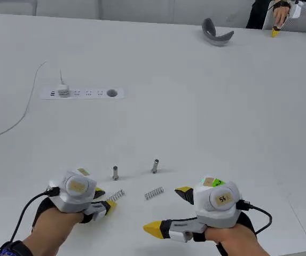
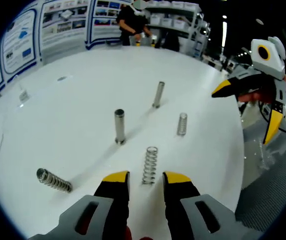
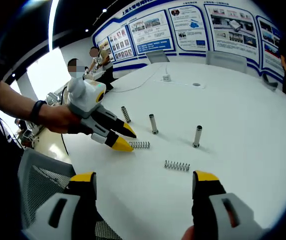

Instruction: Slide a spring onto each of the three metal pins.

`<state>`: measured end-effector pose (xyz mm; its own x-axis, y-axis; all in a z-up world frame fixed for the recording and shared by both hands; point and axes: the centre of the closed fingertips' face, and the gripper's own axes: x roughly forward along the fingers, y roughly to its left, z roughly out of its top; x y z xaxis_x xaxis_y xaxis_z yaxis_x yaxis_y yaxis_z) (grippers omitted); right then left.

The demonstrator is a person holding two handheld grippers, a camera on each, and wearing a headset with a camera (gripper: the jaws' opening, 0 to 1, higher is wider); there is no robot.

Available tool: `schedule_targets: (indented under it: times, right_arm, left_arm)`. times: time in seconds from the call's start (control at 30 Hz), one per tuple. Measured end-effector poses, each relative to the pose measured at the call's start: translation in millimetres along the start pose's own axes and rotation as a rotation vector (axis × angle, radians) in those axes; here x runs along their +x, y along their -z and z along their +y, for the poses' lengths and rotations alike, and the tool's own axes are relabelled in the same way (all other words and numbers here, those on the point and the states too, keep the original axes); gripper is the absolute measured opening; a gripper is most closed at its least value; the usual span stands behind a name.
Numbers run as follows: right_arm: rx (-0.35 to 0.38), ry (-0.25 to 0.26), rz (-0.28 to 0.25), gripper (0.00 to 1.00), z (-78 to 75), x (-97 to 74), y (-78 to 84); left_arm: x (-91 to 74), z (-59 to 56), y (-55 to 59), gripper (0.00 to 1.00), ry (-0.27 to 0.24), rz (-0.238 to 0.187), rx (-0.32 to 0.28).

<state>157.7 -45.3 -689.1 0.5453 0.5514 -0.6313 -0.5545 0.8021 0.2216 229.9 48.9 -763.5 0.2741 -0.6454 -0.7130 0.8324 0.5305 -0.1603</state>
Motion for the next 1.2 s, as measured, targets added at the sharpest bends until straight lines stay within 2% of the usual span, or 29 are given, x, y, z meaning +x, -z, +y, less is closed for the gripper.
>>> schedule_targets:
  times: [0.1,0.13,0.17,0.33,0.4,0.47,0.53,0.9,1.2]
  right_arm:
    - [0.000,0.001,0.002,0.80,0.6,0.5,-0.3]
    - [0.000,0.002,0.004,0.80,0.5,0.7,-0.1]
    - [0.001,0.003,0.004,0.80,0.4,0.6,-0.2]
    - [0.014,0.011,-0.002,0.80,-1.1,-0.9,-0.4]
    - [0.010,0.015,0.001,0.80,-2.1,-1.5,0.5]
    - [0.015,0.016,0.001,0.80,-3.1,-2.4,0.9]
    - [0.015,0.018,0.002,0.80,-3.6,-2.6,1.4]
    - [0.018,0.016,-0.003,0.79,-2.6,-3.0,-2.2]
    - [0.018,0.014,-0.002,0.79,-1.9,-5.3,-1.1]
  left_arm:
    - [2.1,0.5,3.6,0.26,-0.003,0.017,0.022]
    - [2.2,4.2,3.3,0.25,-0.023,0.016,0.060]
    - [2.0,1.2,6.1,0.22,-0.014,0.029,0.047]
    - [2.5,8.0,6.1,0.15,-0.043,0.031,0.105]
    - [2.4,10.2,5.8,0.12,-0.049,0.033,0.111]
    - [2.0,9.8,5.3,0.11,-0.045,0.034,0.104]
    - [2.1,6.5,5.4,0.11,-0.020,0.035,0.098]
    - [-4.2,9.7,12.4,0.10,-0.038,0.046,0.066]
    - [-16.6,10.1,13.6,0.10,-0.044,0.035,0.056]
